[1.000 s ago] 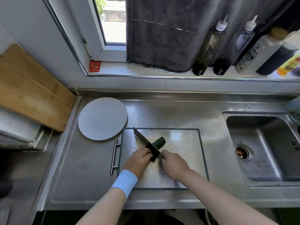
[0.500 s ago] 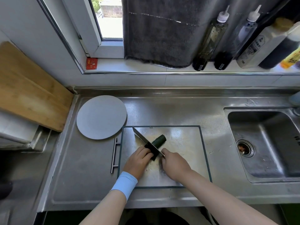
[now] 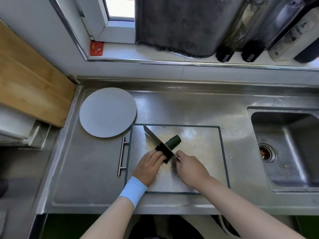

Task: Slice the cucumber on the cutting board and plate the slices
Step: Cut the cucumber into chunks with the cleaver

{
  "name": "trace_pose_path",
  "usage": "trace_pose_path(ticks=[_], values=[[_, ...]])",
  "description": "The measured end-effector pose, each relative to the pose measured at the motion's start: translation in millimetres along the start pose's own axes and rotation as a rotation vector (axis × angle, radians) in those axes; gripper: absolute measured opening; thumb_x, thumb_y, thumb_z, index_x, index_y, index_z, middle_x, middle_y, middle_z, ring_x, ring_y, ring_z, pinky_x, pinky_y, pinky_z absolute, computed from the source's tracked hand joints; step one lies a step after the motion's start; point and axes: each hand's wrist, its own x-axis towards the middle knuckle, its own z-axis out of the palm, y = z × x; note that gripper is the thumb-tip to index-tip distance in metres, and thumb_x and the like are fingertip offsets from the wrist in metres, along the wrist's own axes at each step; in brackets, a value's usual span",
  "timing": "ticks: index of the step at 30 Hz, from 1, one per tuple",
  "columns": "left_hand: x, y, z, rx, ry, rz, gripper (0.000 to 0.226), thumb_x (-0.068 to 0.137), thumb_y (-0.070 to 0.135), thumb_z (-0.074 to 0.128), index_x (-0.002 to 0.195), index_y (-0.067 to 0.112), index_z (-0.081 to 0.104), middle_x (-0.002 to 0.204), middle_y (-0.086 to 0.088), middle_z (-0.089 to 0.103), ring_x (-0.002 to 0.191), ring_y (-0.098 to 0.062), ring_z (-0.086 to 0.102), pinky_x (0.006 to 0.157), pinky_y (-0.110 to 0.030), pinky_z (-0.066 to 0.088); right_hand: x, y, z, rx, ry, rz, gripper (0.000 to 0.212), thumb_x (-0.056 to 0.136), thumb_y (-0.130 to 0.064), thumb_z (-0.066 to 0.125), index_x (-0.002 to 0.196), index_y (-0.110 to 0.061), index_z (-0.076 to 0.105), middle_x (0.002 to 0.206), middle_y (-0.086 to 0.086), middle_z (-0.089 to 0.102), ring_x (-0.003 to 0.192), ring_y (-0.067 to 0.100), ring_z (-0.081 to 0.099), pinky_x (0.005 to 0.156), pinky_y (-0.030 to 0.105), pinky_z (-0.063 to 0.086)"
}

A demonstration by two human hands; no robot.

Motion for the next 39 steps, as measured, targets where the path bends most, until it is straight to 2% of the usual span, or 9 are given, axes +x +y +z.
trace_pose_path(ticks=[4, 8, 12, 15, 19, 28, 32, 39], values=[[-1, -1, 0, -0.003, 0.012, 0.003, 0.039, 0.077, 0.004, 0.075, 0.111, 0.009, 0.057, 0.118, -0.005, 0.053, 0.109, -0.023, 0.052, 0.096, -0.029, 0.041, -2, -1, -7, -0.011, 0.017, 0.008, 0.014, 0.1, -0.029, 0.04, 0.095, -0.026, 0.052, 0.077, 0.001, 0.059, 0.071, 0.027, 0.055, 0.054, 0.033, 0.036], [0, -2, -1, 0.011, 0.031, 0.014, 0.029, 0.081, 0.003, 0.069, 0.108, 0.008, 0.06, 0.112, -0.009, 0.061, 0.109, -0.023, 0.051, 0.098, -0.029, 0.041, -10, -7, -17, -0.006, 0.039, -0.031, 0.018, 0.101, -0.034, 0.039, 0.099, -0.031, 0.056, 0.073, -0.001, 0.06, 0.065, 0.024, 0.056, 0.055, 0.035, 0.043], [1, -2, -1, 0.006, 0.034, 0.01, 0.024, 0.084, 0.005, 0.065, 0.107, 0.009, 0.06, 0.108, -0.009, 0.064, 0.107, -0.023, 0.053, 0.095, -0.031, 0.045, -15, -14, -27, -0.047, 0.031, -0.063, 0.017, 0.102, -0.033, 0.037, 0.097, -0.033, 0.053, 0.07, -0.004, 0.057, 0.061, 0.02, 0.05, 0.05, 0.032, 0.034], [2, -1, -2, -0.009, 0.033, 0.006, 0.024, 0.082, 0.004, 0.068, 0.105, 0.01, 0.061, 0.108, -0.009, 0.063, 0.105, -0.024, 0.055, 0.092, -0.033, 0.047, -20, -18, -28, -0.059, 0.017, -0.055, 0.017, 0.101, -0.032, 0.037, 0.094, -0.031, 0.052, 0.072, -0.003, 0.057, 0.064, 0.023, 0.052, 0.05, 0.032, 0.034], [4, 0, -3, -0.023, 0.033, 0.007, 0.03, 0.078, 0.004, 0.073, 0.105, 0.009, 0.062, 0.113, -0.006, 0.056, 0.105, -0.025, 0.054, 0.095, -0.031, 0.045, -27, -20, -26, -0.071, -0.006, -0.04, 0.016, 0.101, -0.031, 0.036, 0.088, -0.031, 0.046, 0.071, -0.001, 0.056, 0.064, 0.025, 0.05, 0.05, 0.033, 0.032], [6, 0, -4, -0.027, 0.044, 0.02, 0.037, 0.075, 0.002, 0.075, 0.106, 0.011, 0.057, 0.113, -0.004, 0.053, 0.103, -0.025, 0.052, 0.089, -0.031, 0.046, -27, -29, -33, -0.197, -0.023, -0.023, 0.012, 0.1, -0.023, 0.036, 0.09, -0.023, 0.042, 0.071, 0.001, 0.05, 0.062, 0.025, 0.046, 0.048, 0.033, 0.029], [6, -1, -4, -0.02, 0.06, 0.017, 0.028, 0.081, 0.003, 0.069, 0.106, 0.011, 0.058, 0.111, -0.006, 0.056, 0.102, -0.026, 0.052, 0.087, -0.033, 0.048, -23, -36, -34, -0.217, -0.053, 0.007, 0.009, 0.095, -0.013, 0.04, 0.09, -0.021, 0.042, 0.072, 0.002, 0.05, 0.058, 0.022, 0.045, 0.046, 0.032, 0.027], [3, -3, -1, -0.012, 0.058, 0.01, 0.02, 0.086, 0.005, 0.063, 0.106, 0.01, 0.06, 0.106, -0.009, 0.063, 0.1, -0.026, 0.055, 0.088, -0.032, 0.048, -17, -52, -41, -0.272, -0.11, 0.022, 0.013, 0.09, -0.008, 0.042, 0.096, -0.019, 0.044, 0.074, 0.001, 0.046, 0.059, 0.018, 0.042, 0.048, 0.031, 0.028]])
